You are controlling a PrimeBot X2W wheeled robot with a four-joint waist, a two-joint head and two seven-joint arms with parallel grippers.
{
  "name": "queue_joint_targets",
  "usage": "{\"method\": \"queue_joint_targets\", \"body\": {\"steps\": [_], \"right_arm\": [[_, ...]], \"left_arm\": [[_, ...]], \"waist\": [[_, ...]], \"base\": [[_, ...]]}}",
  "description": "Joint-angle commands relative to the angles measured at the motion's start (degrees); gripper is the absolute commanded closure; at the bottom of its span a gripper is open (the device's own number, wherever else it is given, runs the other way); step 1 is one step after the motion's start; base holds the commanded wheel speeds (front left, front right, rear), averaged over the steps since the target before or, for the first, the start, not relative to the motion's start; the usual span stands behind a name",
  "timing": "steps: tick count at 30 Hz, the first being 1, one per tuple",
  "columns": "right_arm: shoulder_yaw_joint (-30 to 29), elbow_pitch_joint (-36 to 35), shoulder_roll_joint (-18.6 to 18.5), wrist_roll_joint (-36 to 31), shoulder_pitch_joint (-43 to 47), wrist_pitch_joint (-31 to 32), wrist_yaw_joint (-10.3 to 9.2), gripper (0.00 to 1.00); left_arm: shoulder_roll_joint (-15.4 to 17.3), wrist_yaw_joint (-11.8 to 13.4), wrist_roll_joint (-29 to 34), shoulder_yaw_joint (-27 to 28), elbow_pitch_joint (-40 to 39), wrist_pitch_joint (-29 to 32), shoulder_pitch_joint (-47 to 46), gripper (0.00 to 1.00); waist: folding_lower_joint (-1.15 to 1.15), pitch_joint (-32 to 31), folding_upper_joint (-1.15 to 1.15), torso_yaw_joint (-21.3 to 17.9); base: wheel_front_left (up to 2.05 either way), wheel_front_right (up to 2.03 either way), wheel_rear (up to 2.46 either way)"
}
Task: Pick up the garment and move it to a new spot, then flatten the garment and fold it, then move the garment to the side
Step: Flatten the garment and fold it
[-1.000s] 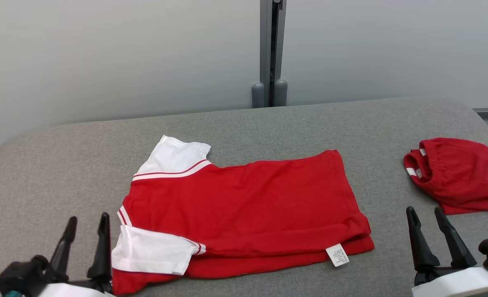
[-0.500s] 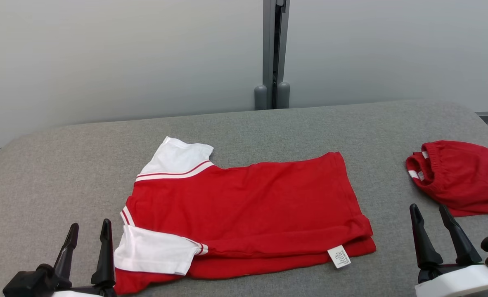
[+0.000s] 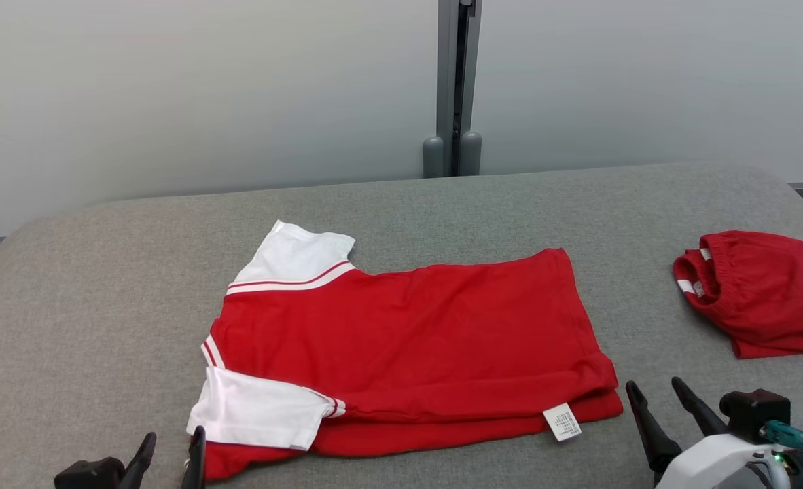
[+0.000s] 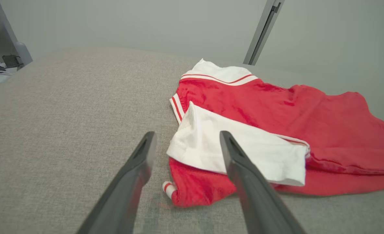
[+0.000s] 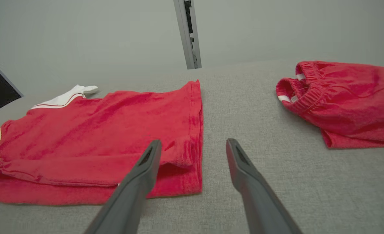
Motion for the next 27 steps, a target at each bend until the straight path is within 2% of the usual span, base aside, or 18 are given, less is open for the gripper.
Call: {"method": "queue_joint_targets", "body": {"steps": [1,6,13,27], "right_arm": [[0.13,2.07,0.0,-0.24,-1.36,1.98,0.01,0.0],[0.67,7.25,0.99,-0.6,-3.9,7.24,0.01,0.0],[0.29,11.61,1.74,-0.18,-6.69,11.54,0.01,0.0],[2.2,16.15,2.97,1.37,-11.53,12.76,0.01,0.0]], "left_arm": [[0.39,-0.41,-0.78,-0.36,0.59,1.74,-1.41,0.0],[0.93,-0.97,-1.35,-2.41,3.0,8.21,-2.8,0.0],[1.16,-0.71,-1.99,-3.37,3.53,12.04,-4.16,0.0],[1.81,-1.78,-3.04,-5.62,5.49,18.62,-8.52,0.0]], "waist": [[0.0,0.38,0.0,0.33],[0.0,1.15,0.0,1.11],[0.0,2.22,0.0,1.89],[0.0,5.84,0.0,2.86]], "base": [[0.0,0.0,0.0],[0.0,0.0,0.0],[0.0,0.0,0.0],[0.0,0.0,0.0]]}}
